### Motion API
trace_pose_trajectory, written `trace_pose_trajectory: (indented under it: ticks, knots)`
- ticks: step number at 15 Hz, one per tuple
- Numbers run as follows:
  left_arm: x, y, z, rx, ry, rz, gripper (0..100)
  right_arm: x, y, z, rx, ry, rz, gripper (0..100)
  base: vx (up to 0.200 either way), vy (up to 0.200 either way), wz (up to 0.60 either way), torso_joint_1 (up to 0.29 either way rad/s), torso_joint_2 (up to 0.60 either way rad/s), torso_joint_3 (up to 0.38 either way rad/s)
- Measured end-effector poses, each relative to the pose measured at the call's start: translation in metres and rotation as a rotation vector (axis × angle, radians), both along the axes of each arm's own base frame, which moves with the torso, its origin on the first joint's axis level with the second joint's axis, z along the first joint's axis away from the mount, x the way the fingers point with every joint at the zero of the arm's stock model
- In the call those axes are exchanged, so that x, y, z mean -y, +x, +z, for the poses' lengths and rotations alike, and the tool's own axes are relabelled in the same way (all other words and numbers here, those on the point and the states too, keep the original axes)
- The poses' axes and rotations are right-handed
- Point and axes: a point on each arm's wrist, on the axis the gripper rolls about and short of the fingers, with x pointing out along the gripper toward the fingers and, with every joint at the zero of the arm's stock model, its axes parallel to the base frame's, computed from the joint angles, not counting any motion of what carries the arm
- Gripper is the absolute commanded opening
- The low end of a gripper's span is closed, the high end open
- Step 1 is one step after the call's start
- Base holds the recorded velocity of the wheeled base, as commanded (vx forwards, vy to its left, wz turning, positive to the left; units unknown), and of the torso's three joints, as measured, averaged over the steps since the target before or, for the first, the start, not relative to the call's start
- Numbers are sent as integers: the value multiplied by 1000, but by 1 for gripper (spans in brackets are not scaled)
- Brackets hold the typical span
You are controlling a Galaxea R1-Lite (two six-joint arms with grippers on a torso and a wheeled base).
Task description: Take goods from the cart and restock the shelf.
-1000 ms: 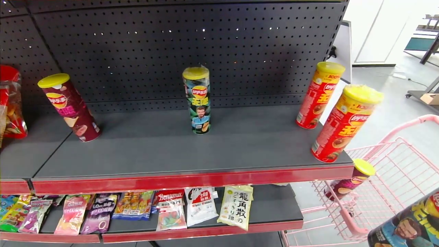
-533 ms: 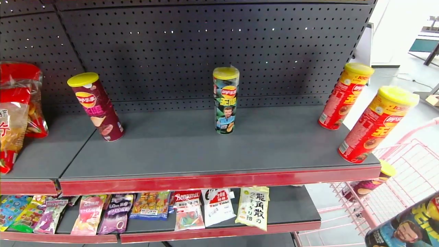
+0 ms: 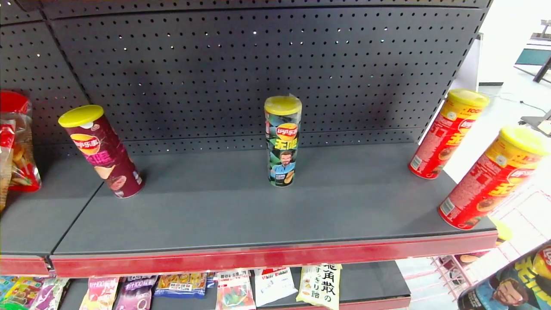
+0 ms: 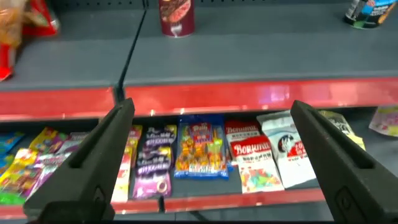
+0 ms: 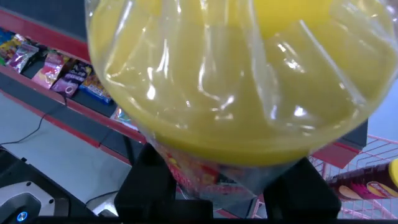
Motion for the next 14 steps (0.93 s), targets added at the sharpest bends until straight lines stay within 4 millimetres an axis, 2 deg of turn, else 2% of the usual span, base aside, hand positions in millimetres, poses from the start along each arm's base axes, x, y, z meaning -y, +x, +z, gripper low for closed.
trace_pose_trajectory:
  ticks: [9,11,12,13,14]
  knots:
    - [0,1,0,-19,0,-8,100,0,1,-2,-14,-4,-1,0,0,0,0,0,0,0]
    - [0,3,2,-37,16,-63,100,0,1,0,-5,-6,-1,0,0,0,0,0,0,0]
    - [1,3,7,-30,16,-90,100,0,1,3,4,-4,0,0,0,0,0,0,0,0]
    - [1,2,21,-10,7,-114,100,0,1,8,20,0,0,0,0,0,0,0,0,0]
    - [1,1,47,27,-2,-146,100,0,2,14,28,2,0,0,0,0,0,0,0,0]
